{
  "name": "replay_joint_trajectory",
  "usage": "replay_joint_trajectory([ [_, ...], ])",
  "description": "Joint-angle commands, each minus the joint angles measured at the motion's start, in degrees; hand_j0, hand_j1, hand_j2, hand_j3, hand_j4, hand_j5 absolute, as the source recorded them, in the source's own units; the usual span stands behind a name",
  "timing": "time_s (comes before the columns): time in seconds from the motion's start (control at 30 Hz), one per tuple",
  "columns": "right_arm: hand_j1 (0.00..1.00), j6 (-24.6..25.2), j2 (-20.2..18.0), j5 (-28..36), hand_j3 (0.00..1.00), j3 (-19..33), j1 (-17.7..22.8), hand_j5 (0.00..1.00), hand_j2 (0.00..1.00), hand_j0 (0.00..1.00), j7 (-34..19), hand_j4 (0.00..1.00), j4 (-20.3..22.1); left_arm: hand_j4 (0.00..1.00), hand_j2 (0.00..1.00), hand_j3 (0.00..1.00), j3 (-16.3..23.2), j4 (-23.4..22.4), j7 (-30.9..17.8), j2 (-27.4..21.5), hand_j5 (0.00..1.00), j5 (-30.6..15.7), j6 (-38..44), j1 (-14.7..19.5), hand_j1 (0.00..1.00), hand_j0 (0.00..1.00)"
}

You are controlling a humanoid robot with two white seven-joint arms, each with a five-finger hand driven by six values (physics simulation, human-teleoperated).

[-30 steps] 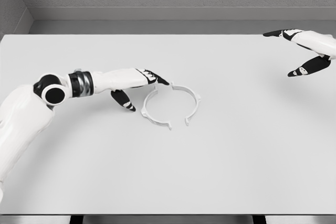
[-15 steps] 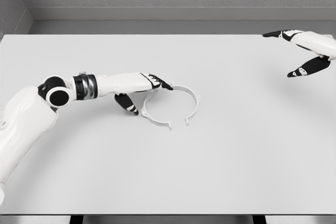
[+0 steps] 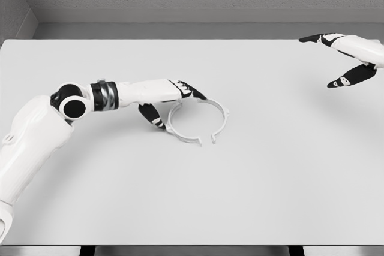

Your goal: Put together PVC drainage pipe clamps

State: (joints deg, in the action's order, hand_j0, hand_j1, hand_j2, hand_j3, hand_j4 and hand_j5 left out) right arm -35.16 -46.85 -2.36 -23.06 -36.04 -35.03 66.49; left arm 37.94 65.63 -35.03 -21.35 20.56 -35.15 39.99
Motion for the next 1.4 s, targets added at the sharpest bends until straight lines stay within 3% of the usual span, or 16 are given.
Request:
replay_joint_trajectory([
  [0.0, 1.0, 0.16, -0.08, 0.43, 1.0, 0.03, 0.0, 1.0, 1.0, 1.0, 0.03, 1.0, 0.13, 1.0, 1.0, 1.0, -0.06, 0.02, 0.03, 0.08, 1.0, -0.43, 0.15, 0.0, 1.0, 1.0],
  [1.03, 1.0, 0.16, -0.08, 0.43, 1.0, 0.03, 0.09, 1.0, 1.0, 1.0, 0.03, 1.0, 1.01, 1.0, 1.0, 1.0, -0.32, -0.15, 0.03, 2.45, 1.0, -0.43, 0.15, 2.19, 1.0, 1.0],
  [1.13, 1.0, 0.16, -0.08, 0.43, 1.0, 0.03, 0.0, 1.0, 1.0, 1.0, 0.03, 1.0, 1.01, 1.0, 1.0, 1.0, -5.68, -7.53, 0.03, 1.75, 1.0, 0.27, 0.15, 3.87, 1.0, 1.0],
  [1.37, 1.0, 0.16, -0.08, 0.43, 1.0, 0.03, 0.0, 1.0, 1.0, 1.0, 0.03, 1.0, 1.09, 1.0, 1.0, 1.0, -5.33, -10.17, 0.03, 4.38, 1.0, 3.26, 0.15, 4.13, 1.0, 1.0],
])
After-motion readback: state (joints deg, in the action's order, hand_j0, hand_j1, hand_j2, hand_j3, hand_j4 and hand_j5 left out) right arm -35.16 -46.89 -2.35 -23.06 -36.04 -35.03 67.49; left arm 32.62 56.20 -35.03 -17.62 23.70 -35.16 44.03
